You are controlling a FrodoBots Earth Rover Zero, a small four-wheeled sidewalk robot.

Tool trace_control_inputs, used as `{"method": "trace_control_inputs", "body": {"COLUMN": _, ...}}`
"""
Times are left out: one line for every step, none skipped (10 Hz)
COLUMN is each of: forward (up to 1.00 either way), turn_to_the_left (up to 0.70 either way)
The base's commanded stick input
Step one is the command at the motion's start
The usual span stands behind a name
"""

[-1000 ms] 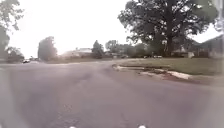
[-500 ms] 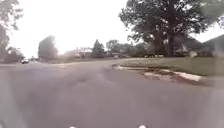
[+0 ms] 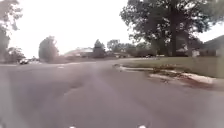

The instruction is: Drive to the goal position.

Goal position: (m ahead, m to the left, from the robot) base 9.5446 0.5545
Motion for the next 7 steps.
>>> {"method": "trace_control_inputs", "body": {"forward": 1.00, "turn_to_the_left": 0.02}}
{"method": "trace_control_inputs", "body": {"forward": 1.00, "turn_to_the_left": 0.02}}
{"method": "trace_control_inputs", "body": {"forward": 1.00, "turn_to_the_left": 0.03}}
{"method": "trace_control_inputs", "body": {"forward": 1.00, "turn_to_the_left": 0.02}}
{"method": "trace_control_inputs", "body": {"forward": 1.00, "turn_to_the_left": 0.02}}
{"method": "trace_control_inputs", "body": {"forward": 1.00, "turn_to_the_left": 0.03}}
{"method": "trace_control_inputs", "body": {"forward": 1.00, "turn_to_the_left": 0.02}}
